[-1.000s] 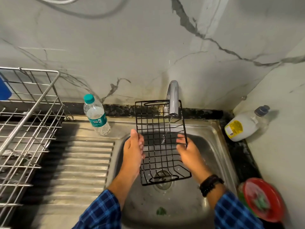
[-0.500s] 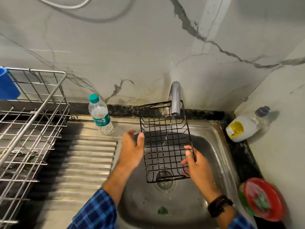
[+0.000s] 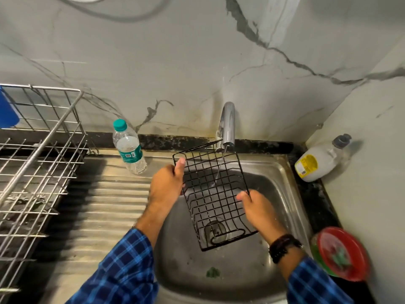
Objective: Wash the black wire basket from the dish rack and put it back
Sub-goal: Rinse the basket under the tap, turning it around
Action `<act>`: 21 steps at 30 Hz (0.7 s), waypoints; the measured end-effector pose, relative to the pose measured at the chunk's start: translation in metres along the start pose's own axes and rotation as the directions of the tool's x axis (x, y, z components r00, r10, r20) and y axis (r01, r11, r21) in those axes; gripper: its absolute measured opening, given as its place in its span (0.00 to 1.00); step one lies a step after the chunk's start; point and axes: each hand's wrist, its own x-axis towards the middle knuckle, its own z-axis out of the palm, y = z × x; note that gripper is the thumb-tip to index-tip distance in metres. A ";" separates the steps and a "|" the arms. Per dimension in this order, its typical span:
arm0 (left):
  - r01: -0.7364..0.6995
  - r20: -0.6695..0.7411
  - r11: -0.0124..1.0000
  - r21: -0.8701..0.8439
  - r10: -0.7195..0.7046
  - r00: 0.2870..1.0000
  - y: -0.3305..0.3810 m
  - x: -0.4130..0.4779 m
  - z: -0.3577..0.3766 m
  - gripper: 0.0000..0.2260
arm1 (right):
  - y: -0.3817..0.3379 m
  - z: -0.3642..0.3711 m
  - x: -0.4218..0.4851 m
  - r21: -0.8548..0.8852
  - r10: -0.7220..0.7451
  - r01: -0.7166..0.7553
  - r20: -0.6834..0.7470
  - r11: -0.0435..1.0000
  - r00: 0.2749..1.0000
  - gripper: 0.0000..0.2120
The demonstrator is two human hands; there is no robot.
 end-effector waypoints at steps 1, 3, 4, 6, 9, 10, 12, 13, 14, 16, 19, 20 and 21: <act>0.063 0.036 0.988 -0.141 -0.058 0.998 0.000 -0.001 0.002 0.22 | -0.004 0.000 0.006 0.013 -0.009 0.009 -0.068 1.000 0.998 0.12; 0.159 0.064 0.928 -0.338 -0.146 0.987 0.001 -0.003 0.003 0.19 | -0.016 -0.004 0.014 0.017 -0.052 0.056 -0.185 0.998 0.981 0.11; 0.188 0.053 0.897 -0.400 -0.182 0.982 0.001 -0.004 0.002 0.19 | -0.025 -0.005 0.019 0.000 -0.100 0.102 -0.206 0.995 0.973 0.11; 0.224 0.055 0.780 -0.584 -0.238 0.970 0.002 -0.009 0.000 0.20 | -0.041 -0.008 0.027 -0.055 -0.211 0.205 -0.159 0.977 0.964 0.13; 0.203 0.063 0.573 -0.794 -0.255 0.965 0.001 -0.012 -0.010 0.21 | -0.052 -0.003 0.043 -0.167 -0.347 0.326 -0.120 0.930 0.930 0.16; 0.191 0.063 0.514 -0.836 -0.257 0.965 -0.001 -0.013 -0.014 0.21 | -0.053 -0.002 0.047 -0.168 -0.370 0.350 -0.107 0.922 0.923 0.16; 0.159 0.050 0.422 -0.893 -0.257 0.965 -0.005 -0.015 -0.023 0.21 | -0.055 -0.001 0.054 -0.095 -0.387 0.382 -0.038 0.919 0.921 0.17; 0.139 0.039 0.397 -0.907 -0.250 0.968 -0.008 -0.015 -0.028 0.21 | -0.057 -0.002 0.057 -0.060 -0.395 0.395 0.017 0.917 0.918 0.18; 0.118 0.024 0.393 -0.912 -0.237 0.971 -0.009 -0.017 -0.032 0.20 | -0.057 -0.002 0.059 -0.029 -0.398 0.401 0.070 0.916 0.915 0.19; 0.071 -0.025 0.435 -0.897 -0.212 0.977 -0.011 -0.019 -0.037 0.17 | -0.058 0.001 0.064 0.034 -0.407 0.406 0.142 0.913 0.902 0.22; 0.045 -0.034 0.500 -0.865 -0.148 0.988 -0.010 -0.024 -0.043 0.17 | -0.057 0.006 0.068 0.087 -0.382 0.373 0.150 0.924 0.912 0.24; 0.051 -0.012 0.508 -0.860 -0.120 0.993 -0.007 -0.026 -0.044 0.18 | -0.056 0.007 0.069 0.100 -0.374 0.363 0.140 0.926 0.917 0.23; 0.065 0.013 0.510 -0.858 -0.104 0.994 -0.006 -0.027 -0.045 0.18 | -0.055 0.008 0.068 0.111 -0.377 0.364 0.128 0.925 0.917 0.20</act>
